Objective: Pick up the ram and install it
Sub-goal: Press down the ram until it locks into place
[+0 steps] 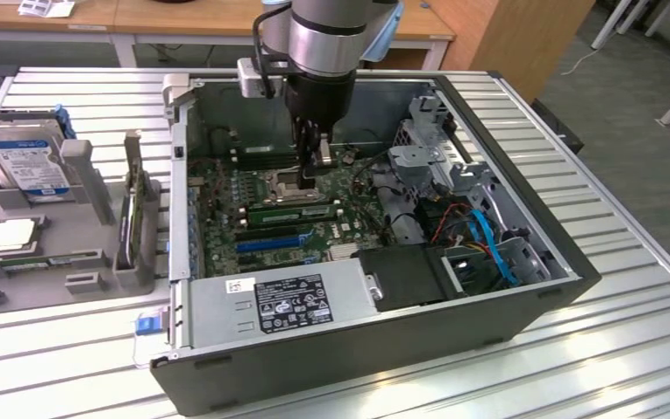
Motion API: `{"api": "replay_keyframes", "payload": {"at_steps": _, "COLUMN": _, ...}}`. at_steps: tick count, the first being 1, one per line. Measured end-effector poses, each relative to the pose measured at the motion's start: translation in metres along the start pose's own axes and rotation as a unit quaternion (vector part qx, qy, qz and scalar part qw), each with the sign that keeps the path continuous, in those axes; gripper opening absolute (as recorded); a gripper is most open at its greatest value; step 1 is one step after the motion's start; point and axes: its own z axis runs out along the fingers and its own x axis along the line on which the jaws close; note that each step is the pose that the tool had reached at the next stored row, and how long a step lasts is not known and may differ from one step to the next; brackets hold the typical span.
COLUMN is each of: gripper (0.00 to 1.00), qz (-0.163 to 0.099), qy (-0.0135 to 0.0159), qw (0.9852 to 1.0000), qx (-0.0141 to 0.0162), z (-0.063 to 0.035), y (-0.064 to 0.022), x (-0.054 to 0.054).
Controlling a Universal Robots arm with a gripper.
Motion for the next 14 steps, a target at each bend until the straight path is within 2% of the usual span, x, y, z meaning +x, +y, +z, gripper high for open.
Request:
{"api": "replay_keyframes", "payload": {"at_steps": 8, "gripper": 0.11, "qz": 0.000, "qy": 0.0001, "qw": 1.0000, "qx": 0.0000, "z": -0.0001, "y": -0.0010, "x": 0.000}}
{"api": "replay_keyframes", "payload": {"at_steps": 14, "gripper": 0.11, "qz": 0.000, "qy": 0.0000, "qw": 1.0000, "qx": 0.0000, "z": -0.0003, "y": -0.0138, "x": 0.001}}
